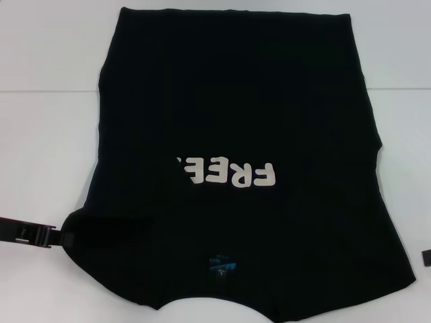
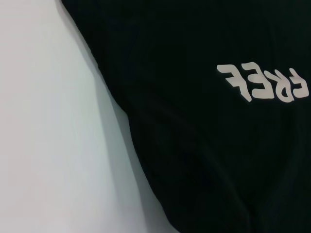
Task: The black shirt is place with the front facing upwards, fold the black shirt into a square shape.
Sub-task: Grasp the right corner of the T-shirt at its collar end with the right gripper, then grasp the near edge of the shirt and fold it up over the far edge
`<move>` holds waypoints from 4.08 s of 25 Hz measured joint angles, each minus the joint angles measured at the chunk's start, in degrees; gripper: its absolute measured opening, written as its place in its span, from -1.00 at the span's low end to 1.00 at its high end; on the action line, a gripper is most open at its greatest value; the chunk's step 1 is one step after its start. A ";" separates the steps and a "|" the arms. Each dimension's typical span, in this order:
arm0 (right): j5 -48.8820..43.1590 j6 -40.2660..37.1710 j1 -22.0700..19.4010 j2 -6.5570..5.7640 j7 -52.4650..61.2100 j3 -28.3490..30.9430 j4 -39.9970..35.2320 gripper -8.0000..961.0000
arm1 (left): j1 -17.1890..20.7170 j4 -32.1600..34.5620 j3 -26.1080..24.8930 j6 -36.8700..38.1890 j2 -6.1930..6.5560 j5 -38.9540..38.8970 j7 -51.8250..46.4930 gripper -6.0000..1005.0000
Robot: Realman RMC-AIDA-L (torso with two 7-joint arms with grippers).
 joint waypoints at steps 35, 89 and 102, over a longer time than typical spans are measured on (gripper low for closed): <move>-0.31 5.28 2.10 4.22 -2.27 -3.98 3.19 0.92 | -0.04 -0.30 0.52 0.02 -0.06 0.13 -0.20 -0.96; -0.06 8.92 3.75 5.44 -2.92 -6.89 4.18 -0.89 | -0.88 -1.80 0.25 0.63 0.21 0.02 0.01 -0.96; 0.13 0.25 2.66 2.32 -8.77 -6.63 3.63 -0.89 | -0.23 -4.16 0.09 6.84 1.02 1.29 -1.01 -0.96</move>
